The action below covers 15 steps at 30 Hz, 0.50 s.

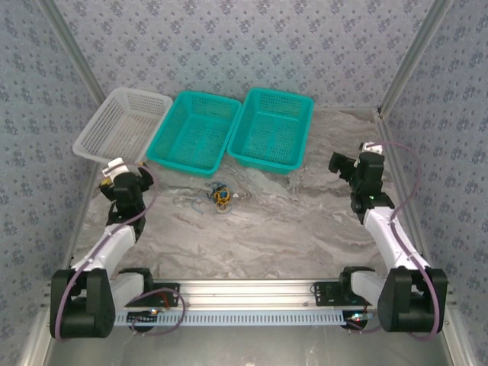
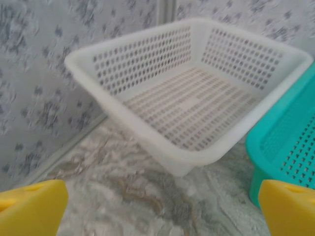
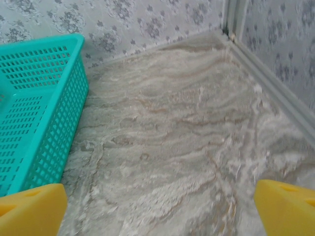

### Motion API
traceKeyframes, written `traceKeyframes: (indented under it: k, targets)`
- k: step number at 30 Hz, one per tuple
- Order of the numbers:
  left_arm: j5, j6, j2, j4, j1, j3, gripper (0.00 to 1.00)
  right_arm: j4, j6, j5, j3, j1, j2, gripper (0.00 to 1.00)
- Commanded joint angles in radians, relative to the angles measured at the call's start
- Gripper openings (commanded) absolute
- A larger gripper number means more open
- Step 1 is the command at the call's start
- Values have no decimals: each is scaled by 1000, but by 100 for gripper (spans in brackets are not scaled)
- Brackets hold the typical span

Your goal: Untangle the cables

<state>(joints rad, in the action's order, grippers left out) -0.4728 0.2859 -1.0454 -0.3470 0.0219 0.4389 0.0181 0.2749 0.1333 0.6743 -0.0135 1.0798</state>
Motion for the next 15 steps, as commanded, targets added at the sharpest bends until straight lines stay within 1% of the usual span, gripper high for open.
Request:
traceKeyframes:
  k: [1, 3, 6, 7, 9, 10, 13, 15]
  targets:
    - [-62, 177, 45, 332, 8, 127, 99, -225, 152, -44, 48, 21, -44, 100]
    - [-90, 289, 72, 456, 19, 166, 99, -292, 196, -75, 58, 40, -63, 100]
    - [-98, 445, 124, 609, 36, 192, 99, -384, 283, -115, 73, 54, -71, 100]
    - [-83, 487, 139, 642, 44, 191, 99, -398, 310, -141, 74, 56, -71, 100]
    - [1, 543, 167, 661, 68, 171, 100, -377, 377, -228, 53, 70, -68, 100]
    - [31, 565, 175, 673, 82, 163, 99, -364, 400, -250, 46, 83, -66, 100]
    - [34, 680, 192, 778, 163, 154, 100, -321, 472, -236, 25, 146, -66, 100]
    - [104, 701, 194, 784, 210, 142, 99, -281, 531, -208, 11, 187, -64, 100]
